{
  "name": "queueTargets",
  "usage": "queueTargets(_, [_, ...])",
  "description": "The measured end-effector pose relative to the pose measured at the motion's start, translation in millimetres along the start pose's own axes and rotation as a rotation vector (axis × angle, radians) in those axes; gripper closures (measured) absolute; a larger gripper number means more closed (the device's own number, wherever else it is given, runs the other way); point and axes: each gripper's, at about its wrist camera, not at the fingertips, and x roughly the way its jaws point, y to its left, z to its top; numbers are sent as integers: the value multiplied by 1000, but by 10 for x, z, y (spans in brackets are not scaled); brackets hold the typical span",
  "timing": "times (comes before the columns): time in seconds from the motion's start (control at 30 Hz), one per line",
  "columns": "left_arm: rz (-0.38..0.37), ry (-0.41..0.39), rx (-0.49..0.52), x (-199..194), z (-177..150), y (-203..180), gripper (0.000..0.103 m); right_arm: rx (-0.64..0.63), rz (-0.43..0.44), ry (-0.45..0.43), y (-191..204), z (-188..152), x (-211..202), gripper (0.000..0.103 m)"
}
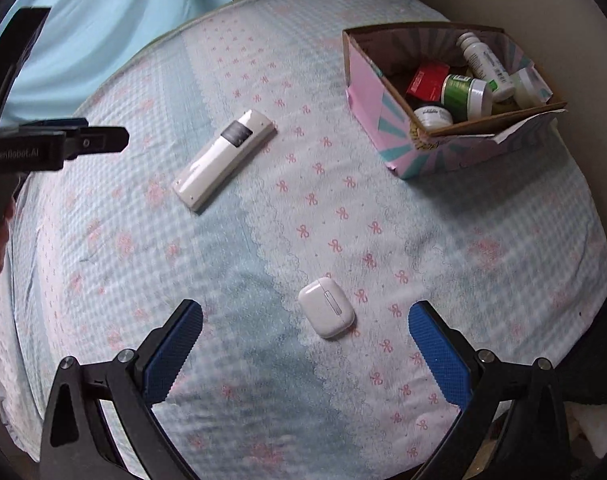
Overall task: Organize rigid objects
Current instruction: 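Withdraw both tools toward the white remote and earbud case, then grasp the white remote with the left tool while the right tool grasps the earbud case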
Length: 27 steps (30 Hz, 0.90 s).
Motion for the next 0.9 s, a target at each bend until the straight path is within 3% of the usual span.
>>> queueTargets(0.1, [6, 59, 77, 344, 132, -62, 1, -45, -25, 38, 16, -34, 238, 3])
queueTargets(0.27, [-3, 141, 163, 907, 361, -184, 2, -137, -77, 129, 26, -113, 654, 16])
queueTargets(0.43, [-13, 205, 212, 1399, 504, -265, 10, -269, -114, 211, 67, -160, 1015, 16])
queueTargets(0.53, [-11, 230, 262, 1590, 526, -334, 11, -321, -139, 234, 84, -148, 1136, 17])
queueTargets(0.67, [-19, 277, 283, 1785, 536, -403, 15, -379, -138, 299, 118, -155, 1328, 32])
queueTargets(0.9, [2, 289, 279, 1936, 617, -499, 19, -422, -125, 354, 140, -163, 1477, 38])
